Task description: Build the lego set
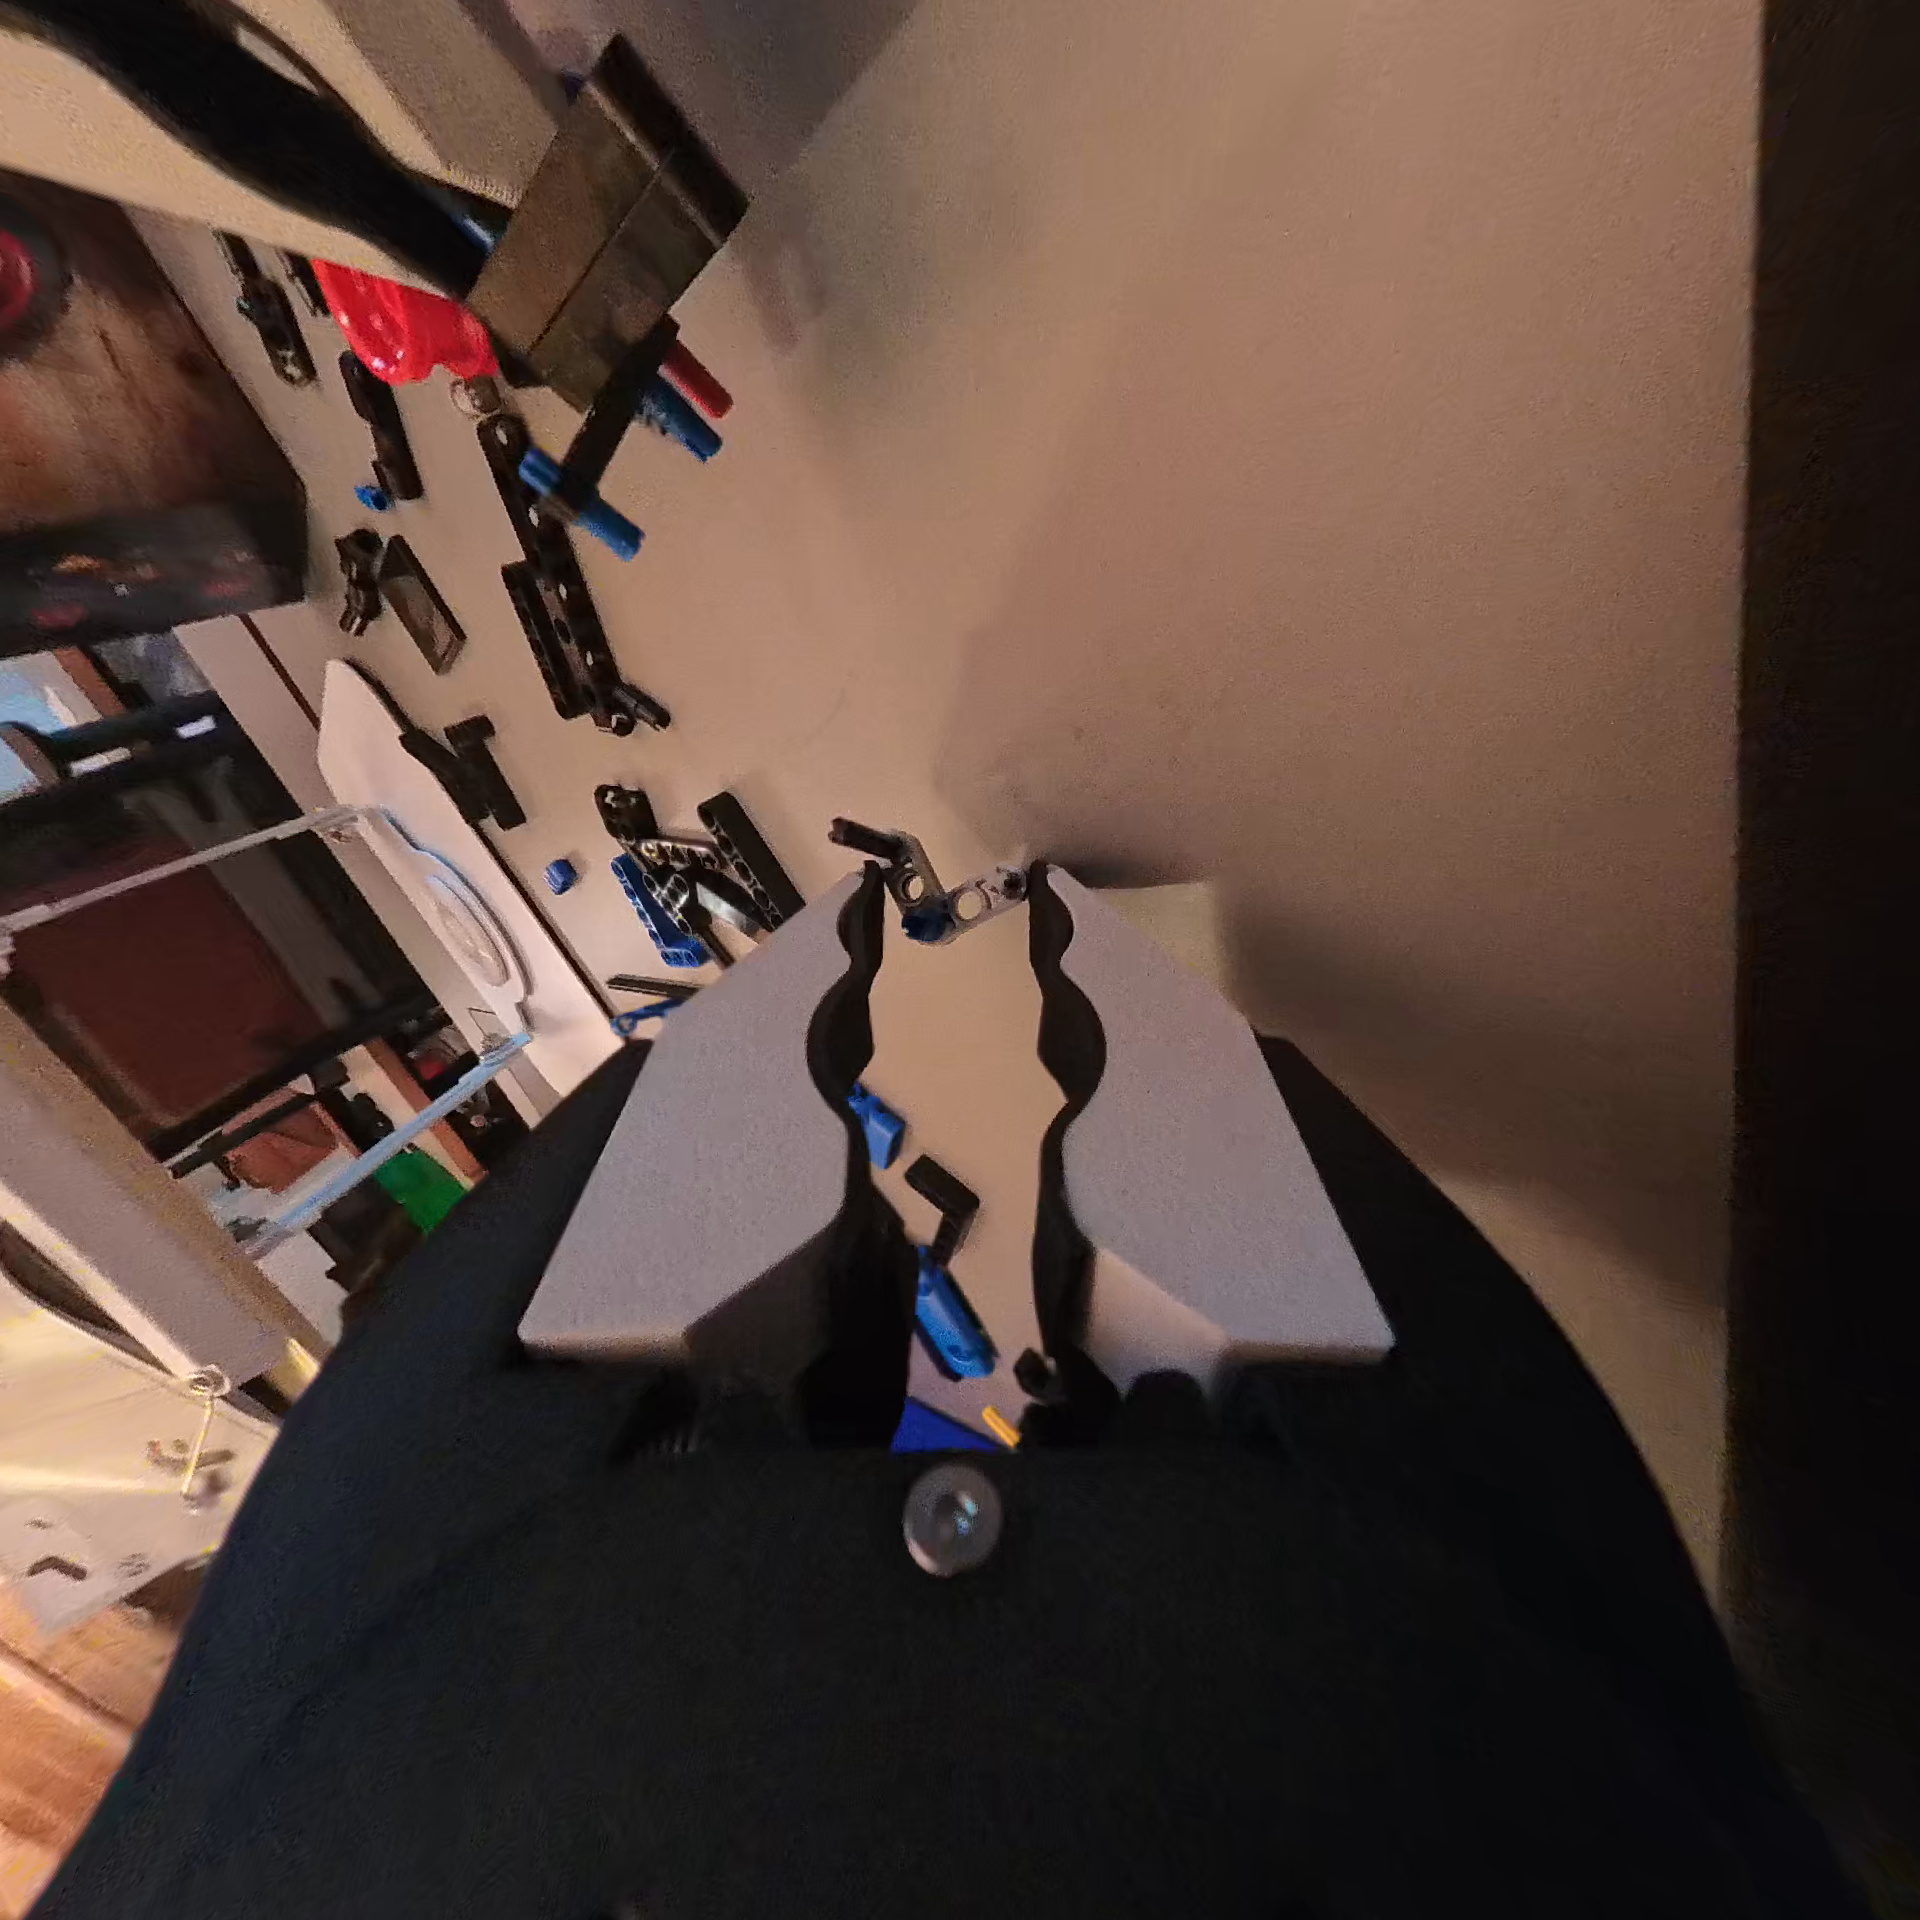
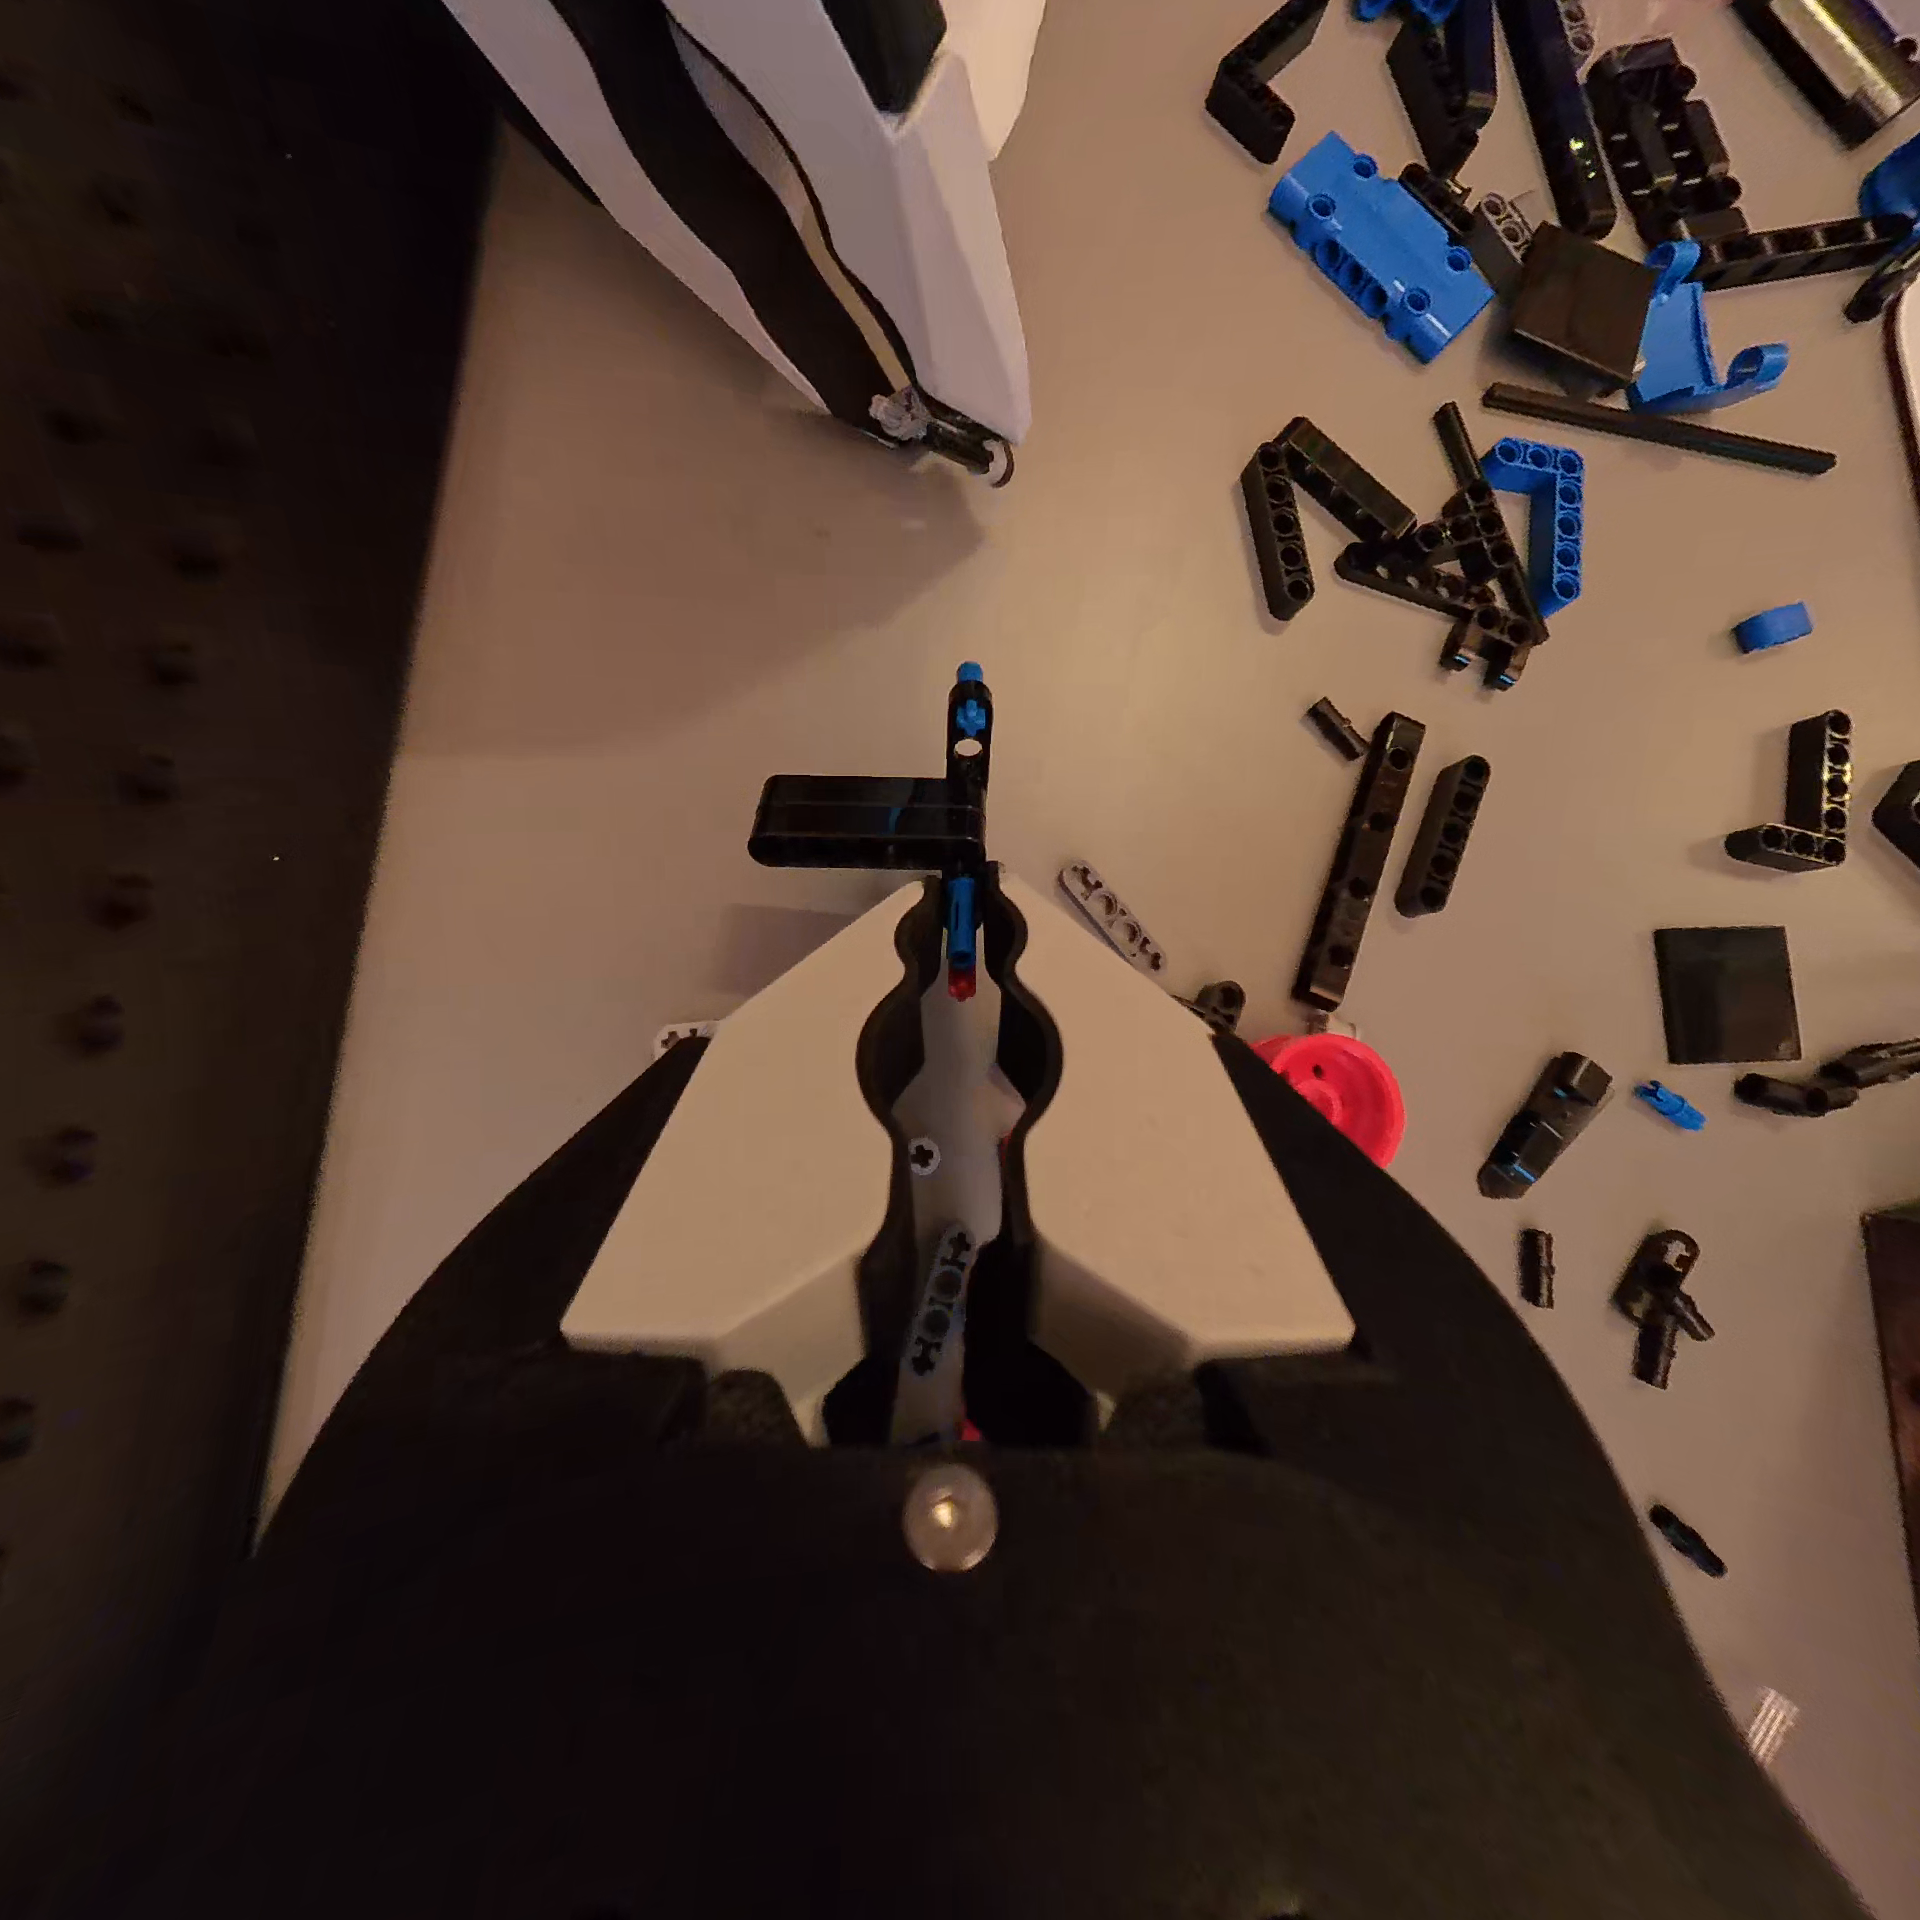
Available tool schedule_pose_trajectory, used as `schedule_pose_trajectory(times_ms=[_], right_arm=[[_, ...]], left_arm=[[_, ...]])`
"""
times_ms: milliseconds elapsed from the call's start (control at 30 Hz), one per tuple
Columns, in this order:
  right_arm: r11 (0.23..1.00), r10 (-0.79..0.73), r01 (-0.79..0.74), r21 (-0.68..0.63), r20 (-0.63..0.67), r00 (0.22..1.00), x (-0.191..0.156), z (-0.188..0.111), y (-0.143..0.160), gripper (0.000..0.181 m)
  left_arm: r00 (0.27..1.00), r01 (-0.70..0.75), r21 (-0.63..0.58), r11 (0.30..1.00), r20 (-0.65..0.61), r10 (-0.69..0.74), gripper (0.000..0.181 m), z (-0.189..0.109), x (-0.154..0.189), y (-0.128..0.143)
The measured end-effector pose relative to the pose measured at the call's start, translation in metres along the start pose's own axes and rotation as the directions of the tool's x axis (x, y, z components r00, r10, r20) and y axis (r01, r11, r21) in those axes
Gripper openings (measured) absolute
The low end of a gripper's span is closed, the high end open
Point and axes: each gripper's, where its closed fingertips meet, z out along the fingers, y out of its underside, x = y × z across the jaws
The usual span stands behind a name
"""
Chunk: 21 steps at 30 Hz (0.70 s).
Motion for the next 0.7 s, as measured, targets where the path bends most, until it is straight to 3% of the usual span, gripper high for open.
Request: schedule_pose_trajectory(times_ms=[233, 367, 567, 700], right_arm=[[1.0, -0.012, 0.013, -0.011, 0.012, 1.0, -0.003, 0.003, 0.001, 0.005], [1.0, -0.013, 0.013, -0.008, 0.008, 1.0, -0.003, 0.002, 0.0, 0.005], [1.0, -0.018, 0.018, 0.013, -0.018, 1.0, 0.001, 0.0, -0.005, 0.005], [0.996, -0.077, 0.079, 0.038, -0.054, 0.996, -0.001, 0.002, -0.016, 0.005]], left_arm=[[0.991, -0.135, -0.034, 0.99, 0.014, 0.136, 0.027, -0.004, 0.002, -0.006], [0.995, -0.103, -0.029, 0.994, -0.002, 0.103, 0.032, -0.004, 0.0, -0.004], [0.974, 0.205, 0.091, 0.975, -0.115, -0.194, 0.038, -0.012, 0.006, -0.005], [0.91, 0.402, 0.147, 0.904, -0.174, -0.376, 0.037, -0.01, 0.007, -0.002]])
